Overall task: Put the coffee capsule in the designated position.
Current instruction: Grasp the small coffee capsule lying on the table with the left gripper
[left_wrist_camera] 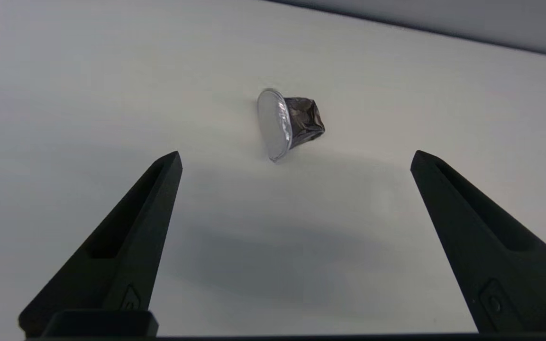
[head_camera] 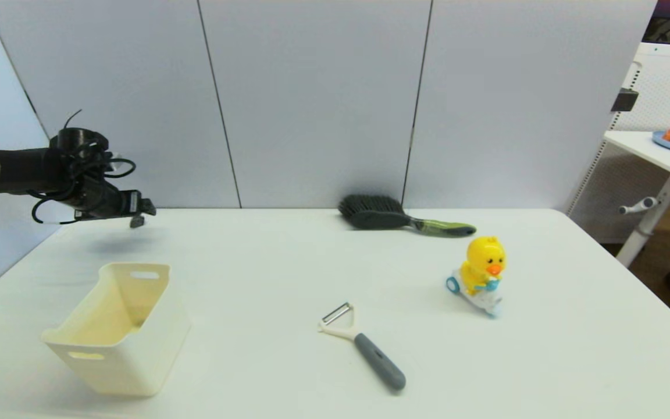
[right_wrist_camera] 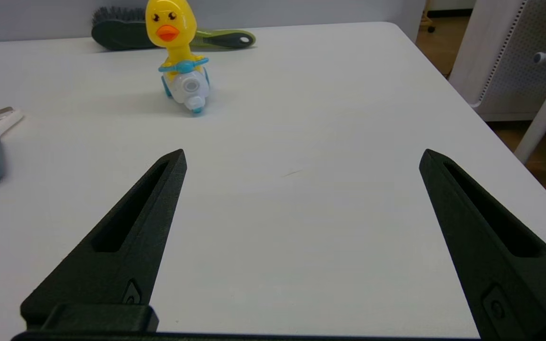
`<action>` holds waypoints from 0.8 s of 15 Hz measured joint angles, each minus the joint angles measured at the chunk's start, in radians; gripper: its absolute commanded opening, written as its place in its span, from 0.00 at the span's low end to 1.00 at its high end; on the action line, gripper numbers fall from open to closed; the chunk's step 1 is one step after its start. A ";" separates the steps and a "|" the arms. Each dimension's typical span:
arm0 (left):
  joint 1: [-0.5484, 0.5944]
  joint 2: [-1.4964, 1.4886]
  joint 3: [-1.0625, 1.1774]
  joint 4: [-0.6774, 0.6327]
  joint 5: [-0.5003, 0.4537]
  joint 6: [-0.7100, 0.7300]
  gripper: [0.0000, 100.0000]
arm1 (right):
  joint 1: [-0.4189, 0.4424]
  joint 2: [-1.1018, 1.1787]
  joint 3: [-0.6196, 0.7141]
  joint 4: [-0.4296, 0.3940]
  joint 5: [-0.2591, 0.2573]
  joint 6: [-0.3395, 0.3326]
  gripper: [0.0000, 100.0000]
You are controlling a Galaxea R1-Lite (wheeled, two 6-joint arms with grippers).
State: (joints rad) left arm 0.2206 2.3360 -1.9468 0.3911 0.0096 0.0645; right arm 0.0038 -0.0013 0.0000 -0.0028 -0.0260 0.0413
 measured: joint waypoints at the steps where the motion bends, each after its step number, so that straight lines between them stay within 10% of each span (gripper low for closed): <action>1: 0.000 0.014 0.000 -0.001 0.000 0.002 1.00 | 0.000 0.000 0.000 0.000 0.000 0.000 1.00; 12: -0.015 0.136 -0.013 -0.145 -0.003 -0.021 1.00 | 0.000 0.000 0.000 0.000 0.000 0.000 1.00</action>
State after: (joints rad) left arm 0.2053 2.4723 -1.9600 0.2457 0.0066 0.0436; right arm 0.0043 -0.0013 0.0000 -0.0028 -0.0260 0.0409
